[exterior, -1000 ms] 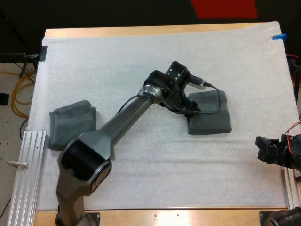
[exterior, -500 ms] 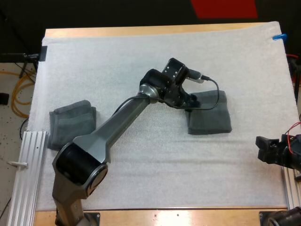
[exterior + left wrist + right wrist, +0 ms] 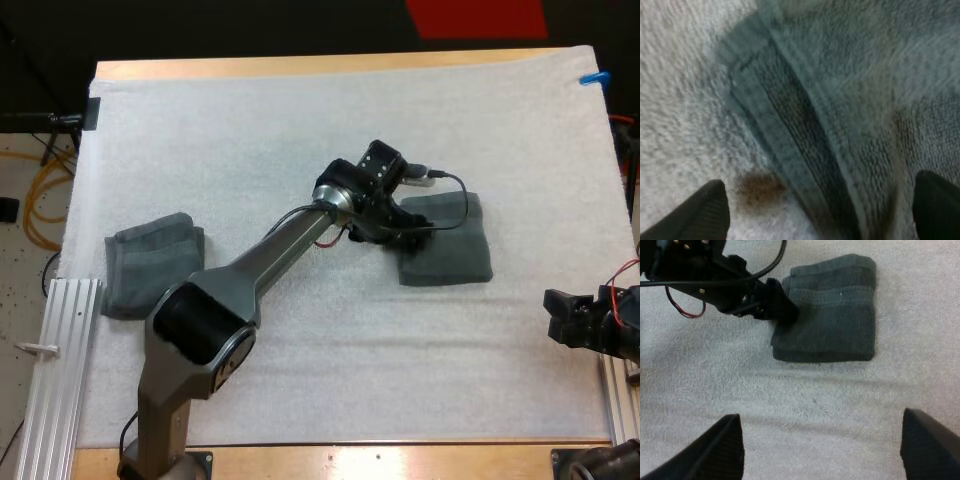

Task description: Pick towel from pile fold and stack

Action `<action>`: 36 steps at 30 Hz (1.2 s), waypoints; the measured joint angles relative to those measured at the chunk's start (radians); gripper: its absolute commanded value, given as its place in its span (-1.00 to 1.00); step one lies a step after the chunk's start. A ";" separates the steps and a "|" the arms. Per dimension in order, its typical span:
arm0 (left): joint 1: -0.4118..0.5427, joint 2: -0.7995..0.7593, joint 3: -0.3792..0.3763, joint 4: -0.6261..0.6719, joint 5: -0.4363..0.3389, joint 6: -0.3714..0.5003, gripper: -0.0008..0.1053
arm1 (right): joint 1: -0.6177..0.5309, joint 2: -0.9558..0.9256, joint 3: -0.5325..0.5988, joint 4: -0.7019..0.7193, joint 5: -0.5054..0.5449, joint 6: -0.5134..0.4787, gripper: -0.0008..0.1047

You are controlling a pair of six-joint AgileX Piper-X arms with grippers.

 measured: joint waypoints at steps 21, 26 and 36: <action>-0.002 0.043 -0.006 -0.118 0.205 -0.268 0.38 | 0.000 0.000 0.000 0.000 0.004 0.000 0.23; -0.024 0.054 -0.003 -0.169 0.216 -0.302 0.35 | 0.000 0.000 0.000 0.000 0.004 0.000 0.23; -0.026 0.054 -0.003 -0.183 0.204 -0.311 -0.46 | 0.000 0.000 0.000 0.000 0.004 0.000 0.23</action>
